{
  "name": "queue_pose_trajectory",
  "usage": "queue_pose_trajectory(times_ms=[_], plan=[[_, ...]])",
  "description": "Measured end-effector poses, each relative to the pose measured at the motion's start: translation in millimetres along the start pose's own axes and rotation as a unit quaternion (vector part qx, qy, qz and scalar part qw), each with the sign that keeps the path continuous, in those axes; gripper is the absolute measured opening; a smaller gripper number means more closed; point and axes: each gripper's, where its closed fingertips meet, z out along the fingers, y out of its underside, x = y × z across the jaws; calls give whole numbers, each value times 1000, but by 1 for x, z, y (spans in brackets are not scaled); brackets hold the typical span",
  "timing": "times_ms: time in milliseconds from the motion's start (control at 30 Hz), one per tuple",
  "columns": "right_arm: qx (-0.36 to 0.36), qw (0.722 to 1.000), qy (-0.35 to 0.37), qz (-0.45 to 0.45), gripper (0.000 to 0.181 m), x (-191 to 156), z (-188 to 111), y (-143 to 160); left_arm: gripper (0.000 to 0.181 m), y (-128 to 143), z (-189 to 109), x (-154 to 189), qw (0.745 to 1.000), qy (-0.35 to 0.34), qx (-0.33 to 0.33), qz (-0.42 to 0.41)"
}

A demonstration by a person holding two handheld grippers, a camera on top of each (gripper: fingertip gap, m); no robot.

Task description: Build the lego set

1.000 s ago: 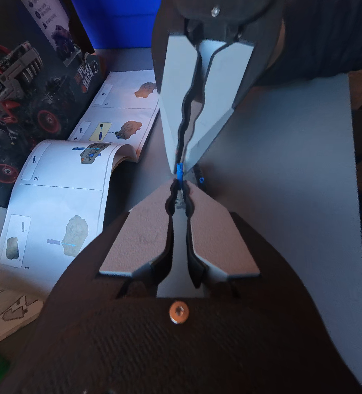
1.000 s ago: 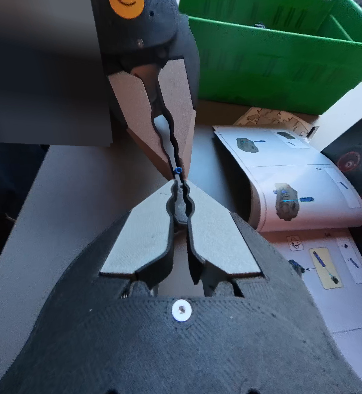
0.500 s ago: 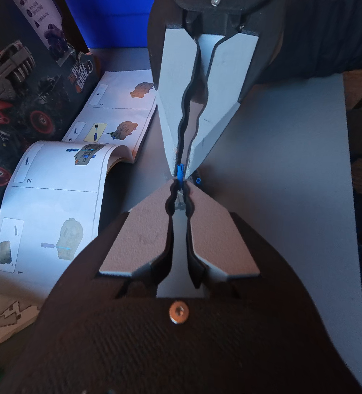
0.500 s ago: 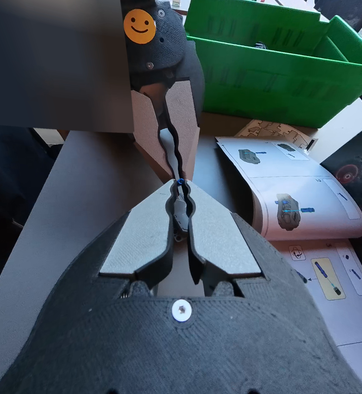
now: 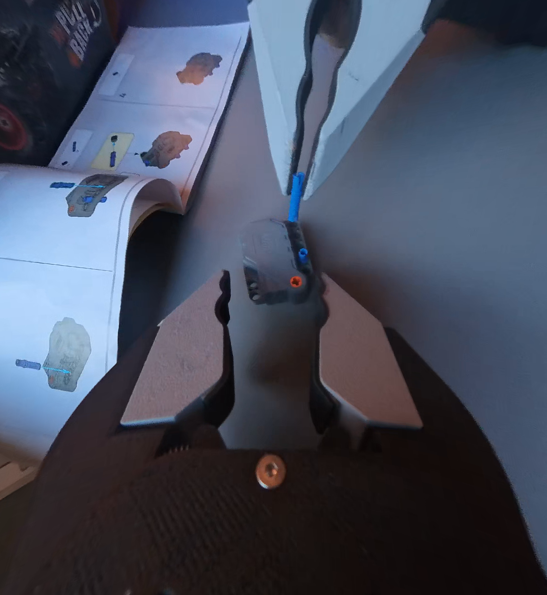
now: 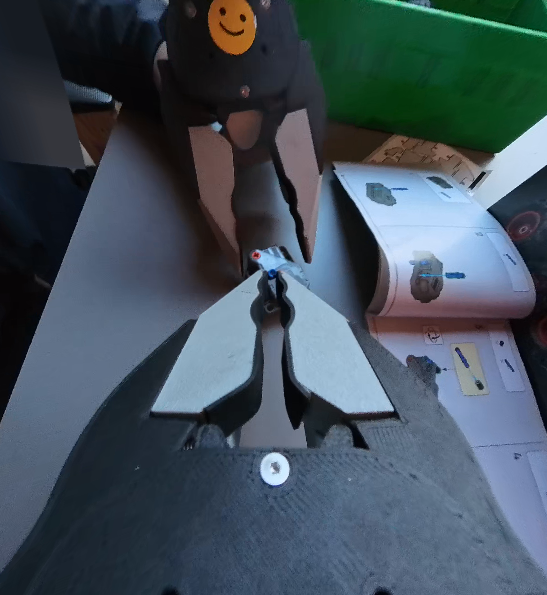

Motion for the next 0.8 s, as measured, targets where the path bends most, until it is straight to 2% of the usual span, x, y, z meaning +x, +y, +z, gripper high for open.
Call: queue_pose_trajectory(times_ms=[233, 800], plan=[[-60, 998, -4, -21, 1, -5, 12, 21, 40, 2, 7, 2, 1000, 10, -18, 5], [-87, 996, 7, -28, 1, -5, 10, 25, 39, 1, 8, 4, 1000, 19, -18, 6]])
